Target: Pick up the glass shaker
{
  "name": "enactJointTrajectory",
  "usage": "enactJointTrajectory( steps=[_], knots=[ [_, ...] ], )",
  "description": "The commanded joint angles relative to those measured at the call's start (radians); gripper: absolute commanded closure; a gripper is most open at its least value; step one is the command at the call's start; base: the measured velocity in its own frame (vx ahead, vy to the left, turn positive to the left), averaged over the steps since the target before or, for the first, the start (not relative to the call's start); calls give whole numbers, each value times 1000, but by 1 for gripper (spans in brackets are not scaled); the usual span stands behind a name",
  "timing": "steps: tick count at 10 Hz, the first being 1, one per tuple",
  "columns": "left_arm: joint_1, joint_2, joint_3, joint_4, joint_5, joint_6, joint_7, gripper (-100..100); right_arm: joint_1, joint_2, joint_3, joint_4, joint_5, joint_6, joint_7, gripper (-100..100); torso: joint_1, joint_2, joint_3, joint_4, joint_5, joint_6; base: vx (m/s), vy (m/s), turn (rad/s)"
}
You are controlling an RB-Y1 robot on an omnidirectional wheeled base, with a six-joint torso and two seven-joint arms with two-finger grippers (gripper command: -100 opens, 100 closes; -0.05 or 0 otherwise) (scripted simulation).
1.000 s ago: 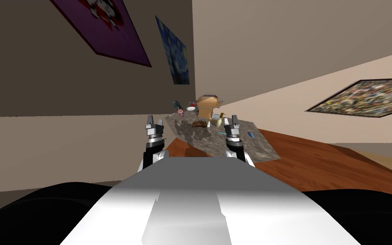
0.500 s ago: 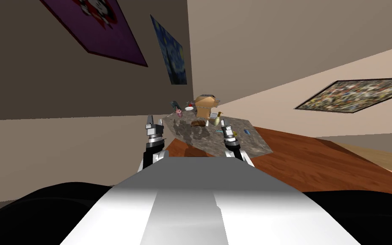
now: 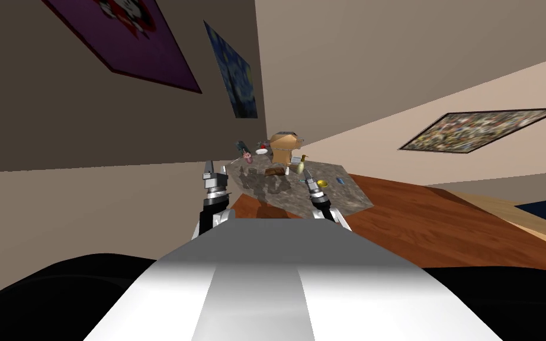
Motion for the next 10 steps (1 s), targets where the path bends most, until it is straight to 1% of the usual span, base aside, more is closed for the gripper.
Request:
enactJointTrajectory(
  steps=[1, 6, 7, 10],
  knots=[
    [0, 0, 0, 0, 0, 0, 0, 0, -22, -8, -7, 49, 35, 4, 45, -100, 0, 0, 0, 0, 0, 0, 9, 53, -66],
    [0, 0, 0, 0, 0, 0, 0, 0, -64, -19, -28, 190, 138, 31, 180, -100, 2, -3, -2, -1, 1, 0, 28, 76, -48],
    [0, 0, 0, 0, 0, 0, 0, 0, -64, -19, -28, 190, 138, 31, 184, -100, 3, -3, -2, -1, 1, 0, 24, 71, -10],
    [0, 0, 0, 0, 0, 0, 0, 0, -85, -29, -45, 271, 192, 63, 266, -100, 2, -3, -2, -1, 1, 0, 38, 81, -16]
  ],
)
